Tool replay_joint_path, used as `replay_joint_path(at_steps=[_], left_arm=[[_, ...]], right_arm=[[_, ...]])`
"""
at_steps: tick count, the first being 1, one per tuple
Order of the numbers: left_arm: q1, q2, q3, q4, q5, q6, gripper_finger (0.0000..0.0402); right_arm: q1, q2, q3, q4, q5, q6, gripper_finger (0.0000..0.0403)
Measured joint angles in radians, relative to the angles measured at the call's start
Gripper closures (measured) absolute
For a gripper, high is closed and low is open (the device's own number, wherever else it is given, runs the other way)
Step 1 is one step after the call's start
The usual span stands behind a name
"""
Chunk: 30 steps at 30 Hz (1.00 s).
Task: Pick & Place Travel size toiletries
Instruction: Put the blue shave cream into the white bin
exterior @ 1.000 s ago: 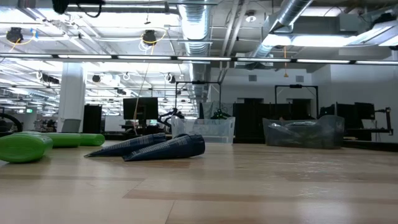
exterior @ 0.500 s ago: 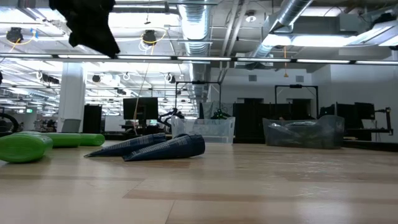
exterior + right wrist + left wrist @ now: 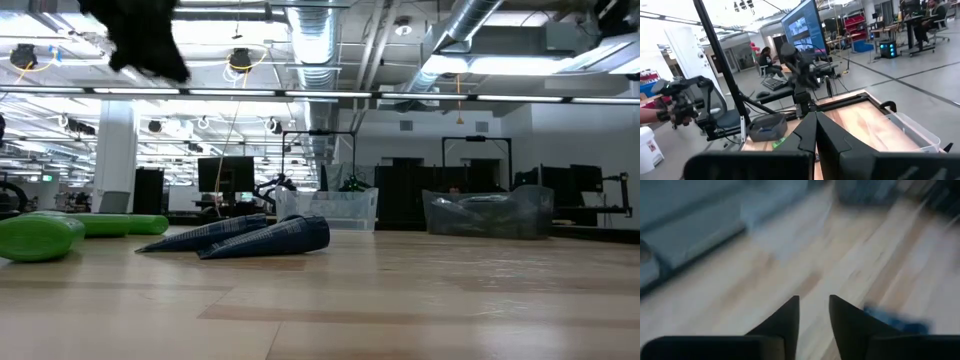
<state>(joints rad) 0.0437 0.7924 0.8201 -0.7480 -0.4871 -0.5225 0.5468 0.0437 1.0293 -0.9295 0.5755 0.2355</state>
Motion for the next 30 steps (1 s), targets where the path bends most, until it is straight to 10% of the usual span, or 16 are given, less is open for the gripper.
replay_joint_path(at_steps=[15, 30], left_arm=[[0.002, -0.783, -0.259, 0.072, -0.171, 0.047, 0.04], [0.002, -0.741, -0.376, 0.145, -0.232, 0.056, 0.0401]], right_arm=[[0.012, 0.162, -0.017, 0.059, 0.168, -0.047, 0.0403], [-0.171, 0.833, 0.11, 0.174, 0.3, 0.139, 0.0399]])
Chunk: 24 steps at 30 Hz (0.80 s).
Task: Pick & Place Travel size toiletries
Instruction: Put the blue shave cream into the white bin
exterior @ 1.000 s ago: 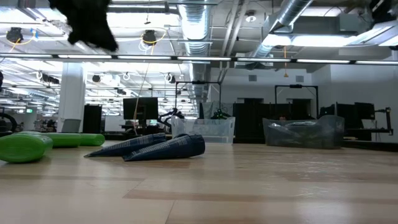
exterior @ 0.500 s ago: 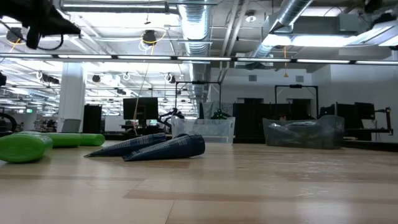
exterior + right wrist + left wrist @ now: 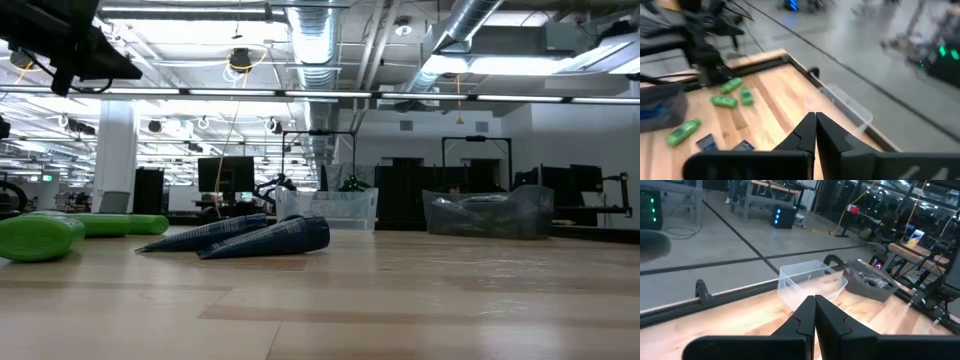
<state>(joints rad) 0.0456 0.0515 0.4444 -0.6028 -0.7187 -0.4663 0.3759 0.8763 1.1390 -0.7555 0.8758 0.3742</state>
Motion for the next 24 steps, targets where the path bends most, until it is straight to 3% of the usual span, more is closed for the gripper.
replay_joint_path(at_steps=[3, 7, 13, 17, 24], left_arm=[[0.0, -0.003, -0.029, 0.024, -0.009, -0.005, 0.0401], [0.0, -0.007, -0.083, 0.072, -0.015, -0.015, 0.0401], [-0.012, -0.006, -0.167, 0.199, -0.015, -0.019, 0.0401], [-0.029, -0.007, -0.207, 0.254, -0.007, -0.012, 0.0401], [-0.062, -0.007, -0.217, 0.272, -0.007, -0.004, 0.0401]], right_arm=[[-0.098, 0.161, 0.078, 0.007, -0.141, 0.062, 0.0376], [-0.216, 0.4, 0.204, 0.012, -0.344, 0.125, 0.0316], [-0.289, 0.747, 0.435, -0.043, -0.555, 0.155, 0.0221], [-0.294, 0.972, 0.617, -0.144, -0.637, 0.179, 0.0199], [-0.295, 1.254, 0.887, -0.393, -0.67, 0.238, 0.0191]])
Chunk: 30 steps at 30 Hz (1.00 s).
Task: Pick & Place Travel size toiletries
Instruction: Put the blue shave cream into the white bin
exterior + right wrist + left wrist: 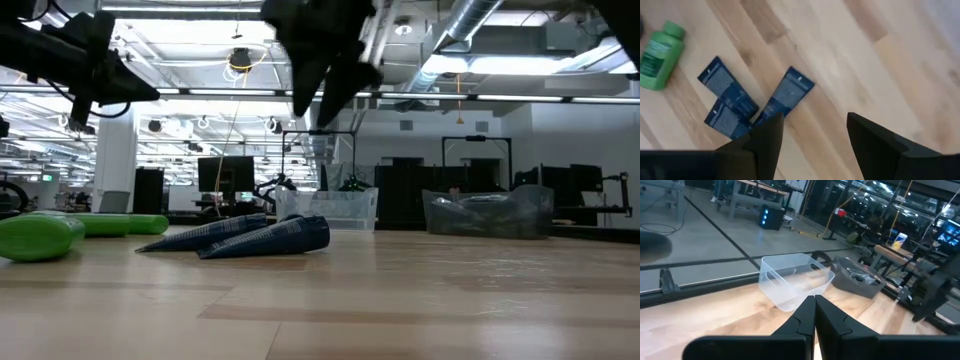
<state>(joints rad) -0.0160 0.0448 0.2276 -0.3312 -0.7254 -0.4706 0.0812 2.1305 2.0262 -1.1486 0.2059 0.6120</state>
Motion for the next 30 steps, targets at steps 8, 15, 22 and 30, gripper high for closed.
replay_joint_path(at_steps=[8, 15, 22, 30], left_arm=[[-0.045, 0.0, 0.0, 0.006, 0.0, 0.02, 0.0401], [-0.101, 0.0, -0.043, 0.059, 0.0, 0.018, 0.0401], [-0.157, 0.0, -0.159, 0.217, 0.001, -0.017, 0.0401], [-0.193, 0.008, -0.18, 0.289, -0.001, 0.022, 0.0401]], right_arm=[[0.002, 0.179, 0.127, -0.021, -0.118, 0.04, 0.0152], [-0.007, 0.261, 0.132, -0.047, -0.158, 0.067, 0.015], [-0.022, 0.267, 0.132, -0.021, -0.206, 0.099, 0.0147], [-0.013, 0.269, 0.123, 0.014, -0.21, 0.135, 0.0147]])
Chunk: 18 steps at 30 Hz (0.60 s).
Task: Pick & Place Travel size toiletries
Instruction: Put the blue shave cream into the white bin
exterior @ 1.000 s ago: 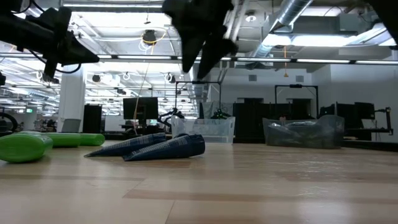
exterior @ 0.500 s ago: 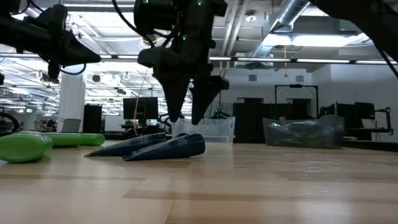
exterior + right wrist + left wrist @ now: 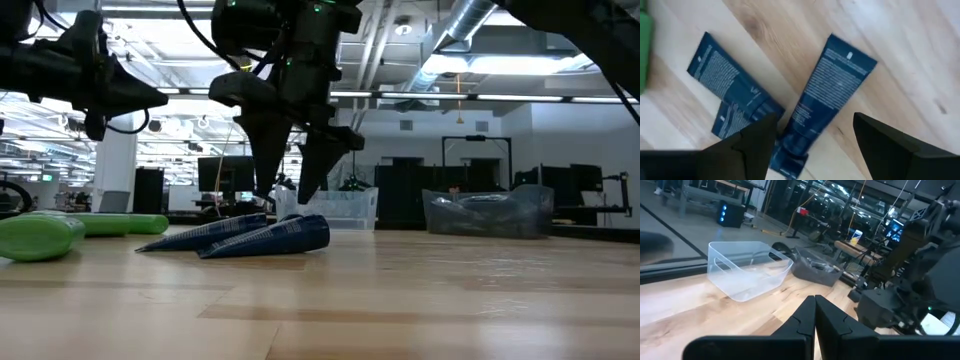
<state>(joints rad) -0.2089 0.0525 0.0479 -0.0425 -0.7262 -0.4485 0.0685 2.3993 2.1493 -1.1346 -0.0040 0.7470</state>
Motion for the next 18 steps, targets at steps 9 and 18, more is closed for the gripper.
replay_joint_path(at_steps=[9, 18], left_arm=[[0.0, 0.0, 0.0, 0.0, -0.001, 0.0, 0.0401], [0.0, 0.001, 0.0, 0.001, -0.003, 0.002, 0.0401]], right_arm=[[0.001, 0.047, -0.004, -0.023, -0.013, 0.009, 0.0147], [0.002, 0.059, -0.033, 0.018, -0.025, 0.003, 0.0148]])
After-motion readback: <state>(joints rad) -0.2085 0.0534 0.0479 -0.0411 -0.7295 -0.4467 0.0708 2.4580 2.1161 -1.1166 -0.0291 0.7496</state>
